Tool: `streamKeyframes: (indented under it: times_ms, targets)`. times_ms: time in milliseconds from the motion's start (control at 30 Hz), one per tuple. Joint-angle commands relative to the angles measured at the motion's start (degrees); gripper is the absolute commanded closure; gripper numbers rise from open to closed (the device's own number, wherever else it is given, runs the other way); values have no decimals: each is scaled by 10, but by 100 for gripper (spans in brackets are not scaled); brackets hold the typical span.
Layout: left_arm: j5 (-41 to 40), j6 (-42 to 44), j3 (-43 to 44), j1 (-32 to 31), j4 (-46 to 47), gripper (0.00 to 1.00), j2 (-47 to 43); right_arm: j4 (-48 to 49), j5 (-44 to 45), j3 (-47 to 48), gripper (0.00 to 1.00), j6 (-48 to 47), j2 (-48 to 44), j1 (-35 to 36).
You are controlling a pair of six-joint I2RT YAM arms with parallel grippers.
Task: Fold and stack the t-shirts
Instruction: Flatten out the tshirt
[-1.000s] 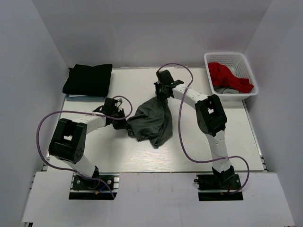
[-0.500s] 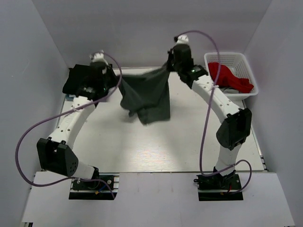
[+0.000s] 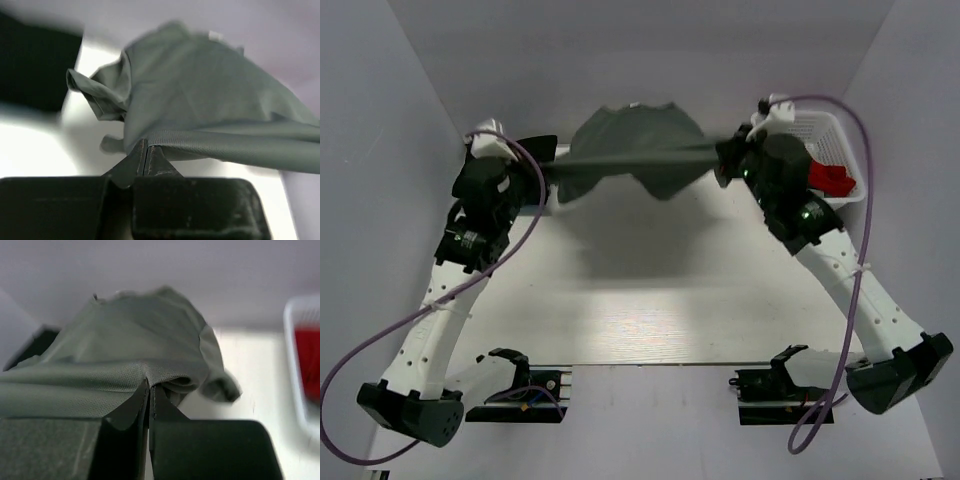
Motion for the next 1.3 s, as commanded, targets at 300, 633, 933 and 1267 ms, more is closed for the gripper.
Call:
streamKeyframes:
  times_ms: [300, 633, 933, 1267]
  targets:
    - [85, -120, -299, 7, -106, 0, 36, -106, -9, -367, 22, 182, 0, -15]
    - [37, -115, -236, 12, -96, 0, 129, -101, 20, -305, 10, 142, 50, -13]
    - [-36, -109, -86, 12, -90, 0, 273, -12, 3, -221, 10, 44, 128, -14]
    - [-36, -86, 174, 23, -144, 0, 544, -77, -45, 17, 10, 26, 397, -21]
